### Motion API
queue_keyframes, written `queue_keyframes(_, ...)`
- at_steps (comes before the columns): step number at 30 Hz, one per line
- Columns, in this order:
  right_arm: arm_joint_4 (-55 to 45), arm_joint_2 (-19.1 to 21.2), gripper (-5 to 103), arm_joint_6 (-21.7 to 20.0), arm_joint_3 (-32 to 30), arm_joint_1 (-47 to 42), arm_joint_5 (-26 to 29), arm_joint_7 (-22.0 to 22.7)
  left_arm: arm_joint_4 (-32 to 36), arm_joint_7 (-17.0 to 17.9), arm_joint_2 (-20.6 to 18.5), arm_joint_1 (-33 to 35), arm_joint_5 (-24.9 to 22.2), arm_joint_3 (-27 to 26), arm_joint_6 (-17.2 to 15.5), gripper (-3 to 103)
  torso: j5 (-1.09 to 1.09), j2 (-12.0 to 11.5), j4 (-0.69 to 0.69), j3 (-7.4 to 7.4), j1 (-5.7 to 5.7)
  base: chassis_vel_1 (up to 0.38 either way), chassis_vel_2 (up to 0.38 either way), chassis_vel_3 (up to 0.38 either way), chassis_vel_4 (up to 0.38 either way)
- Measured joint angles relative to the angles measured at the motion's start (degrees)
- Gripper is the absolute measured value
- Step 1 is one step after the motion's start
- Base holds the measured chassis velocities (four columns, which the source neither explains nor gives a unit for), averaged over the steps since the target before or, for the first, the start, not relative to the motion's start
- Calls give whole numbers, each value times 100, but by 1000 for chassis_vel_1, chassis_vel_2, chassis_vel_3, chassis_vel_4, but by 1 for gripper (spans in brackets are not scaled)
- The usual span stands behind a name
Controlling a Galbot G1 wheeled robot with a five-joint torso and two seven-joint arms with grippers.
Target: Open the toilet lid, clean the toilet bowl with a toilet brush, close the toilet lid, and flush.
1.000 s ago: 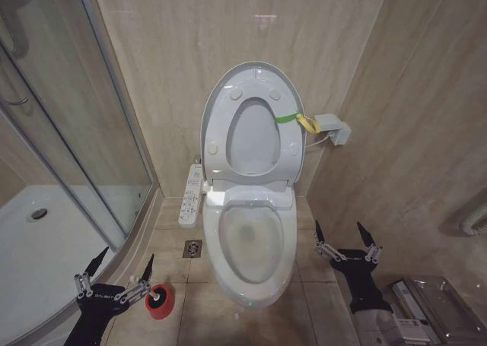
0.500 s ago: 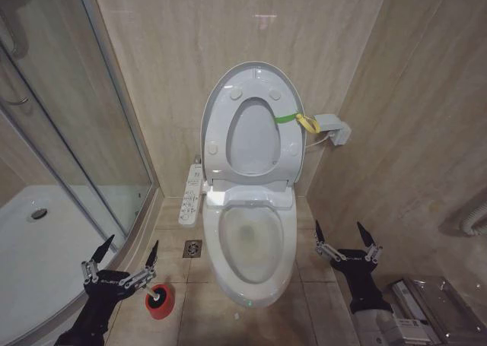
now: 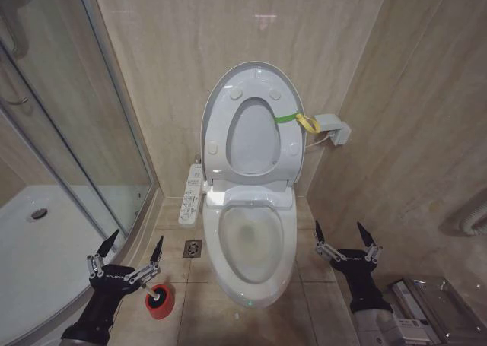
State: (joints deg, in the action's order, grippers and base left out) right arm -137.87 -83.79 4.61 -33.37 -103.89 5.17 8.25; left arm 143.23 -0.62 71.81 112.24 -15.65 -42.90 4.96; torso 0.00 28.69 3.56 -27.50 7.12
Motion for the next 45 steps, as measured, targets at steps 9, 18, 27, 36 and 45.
queue_keyframes(9, 0, 0, 100, 0, 0, 0, 0, 0, 0, 7, 2, -1, 4, 1, -6, 100, 0, 0, 0, 0, 0, 0, 0, 0, 0)
queue_keyframes(18, 0, 0, 100, 0, 0, 0, 0, 0, 0, 12, 2, 2, 7, 0, -11, 100, 0, 0, 0, 0, 0, 0, 0, 0, 0)
queue_keyframes(27, 0, 0, 100, 0, 0, 0, 0, 0, 0, 13, 2, 4, 9, -2, -13, 100, 0, 0, 0, 0, 0, 0, 0, 0, 0)
queue_keyframes(36, 0, 0, 100, 0, 0, 0, 0, 0, 0, 13, 2, 5, 9, -2, -14, 100, 0, 0, 0, 0, 0, 0, 0, 0, 0)
queue_keyframes(45, 0, 0, 100, 0, 0, 0, 0, 0, 0, 13, 2, 6, 9, -2, -14, 100, 0, 0, 0, 0, 0, 0, 0, 0, 0)
